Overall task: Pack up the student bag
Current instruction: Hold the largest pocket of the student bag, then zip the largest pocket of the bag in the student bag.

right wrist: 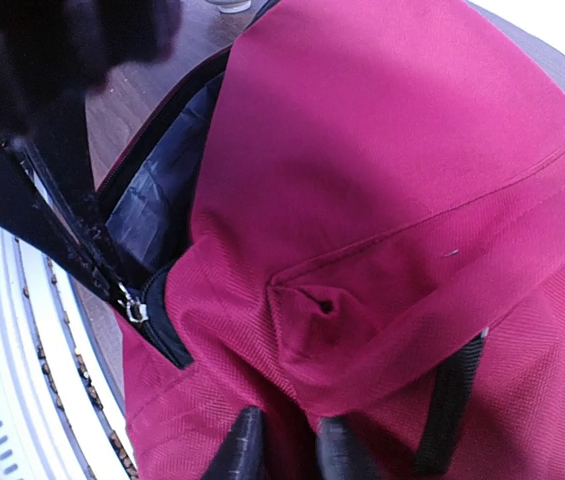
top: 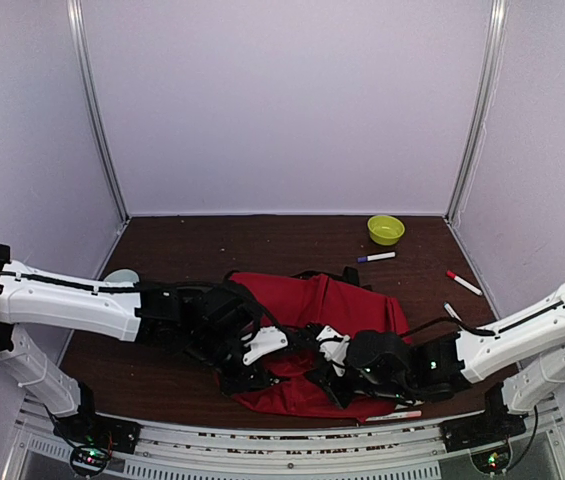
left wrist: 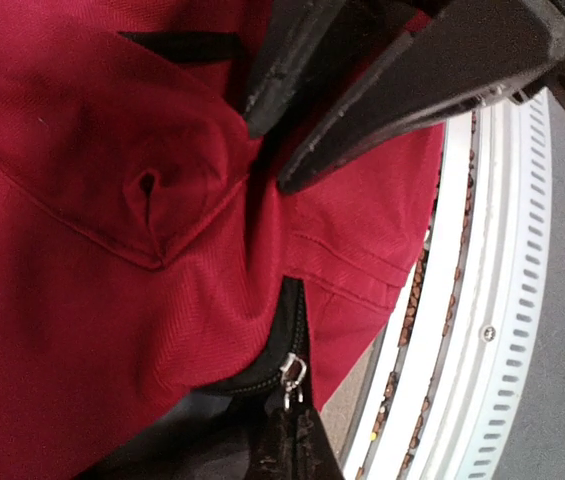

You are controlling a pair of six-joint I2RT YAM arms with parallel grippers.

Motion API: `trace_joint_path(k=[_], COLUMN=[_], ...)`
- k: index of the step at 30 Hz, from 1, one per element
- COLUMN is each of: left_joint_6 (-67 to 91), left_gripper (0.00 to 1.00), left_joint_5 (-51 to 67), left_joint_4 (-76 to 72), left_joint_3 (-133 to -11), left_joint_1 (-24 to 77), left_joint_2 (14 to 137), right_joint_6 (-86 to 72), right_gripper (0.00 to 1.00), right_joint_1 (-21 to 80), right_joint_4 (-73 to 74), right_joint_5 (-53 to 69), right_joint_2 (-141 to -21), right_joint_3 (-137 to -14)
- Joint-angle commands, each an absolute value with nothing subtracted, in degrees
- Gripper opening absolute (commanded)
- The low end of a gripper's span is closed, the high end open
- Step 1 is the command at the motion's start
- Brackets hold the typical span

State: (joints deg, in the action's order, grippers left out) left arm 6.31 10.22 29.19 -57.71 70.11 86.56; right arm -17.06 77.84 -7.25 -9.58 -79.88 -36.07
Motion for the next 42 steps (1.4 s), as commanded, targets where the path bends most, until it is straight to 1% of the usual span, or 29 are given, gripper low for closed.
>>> trace_joint_path(k=[1, 2, 14, 20, 30, 33, 36, 37, 40, 42], left_joint_6=[6.02, 6.13, 6.33, 5.77, 5.11, 5.25, 5.73, 6.09, 6.92, 7.55], left_gripper=[0.0, 0.0, 0.0, 0.0, 0.0, 0.0, 0.0, 0.0, 0.0, 0.0], left_joint_5=[13.73, 13.74, 10.03, 7.61, 5.27, 6.06, 9.31, 10.27, 12.51, 13.33], left_joint_4=[17.21, 17.08, 22.15, 25.04, 25.61, 25.53, 25.5, 25.41, 25.4, 24.81], left_joint_3=[-57.98, -57.81, -55.53, -52.84, -48.87, -49.04, -50.73, -51.4, -53.41, -54.22], left_joint_1=[70.86, 70.84, 69.21, 67.34, 64.41, 64.12, 64.14, 64.14, 64.16, 64.29], left_joint_2=[84.87, 84.83, 81.7, 79.29, 76.14, 76.47, 77.41, 77.65, 78.28, 78.36], right_joint_6=[-14.42, -14.72, -20.93, -22.11, -21.73, -21.53, -21.09, -21.05, -20.37, -19.3], right_gripper=[0.01, 0.0, 0.0, 0.0, 0.0, 0.0, 0.0, 0.05, 0.33, 0.48], right_joint_1=[79.58, 79.59, 79.56, 79.58, 79.57, 79.6, 79.57, 79.6, 79.55, 79.55], right_joint_4=[-10.35, -10.24, -5.39, -5.11, -3.84, -3.7, -2.53, -1.59, 1.44, 1.94], right_joint_5=[-6.48, -6.54, -13.05, -13.71, -14.51, -14.19, -13.0, -12.62, -10.84, -9.78], right_joint_2=[-81.55, -81.29, -71.69, -68.21, -64.29, -64.29, -64.82, -65.24, -66.39, -66.43], right_joint_3=[-36.08, -35.76, -29.18, -26.99, -25.22, -25.35, -26.93, -27.82, -30.95, -32.27])
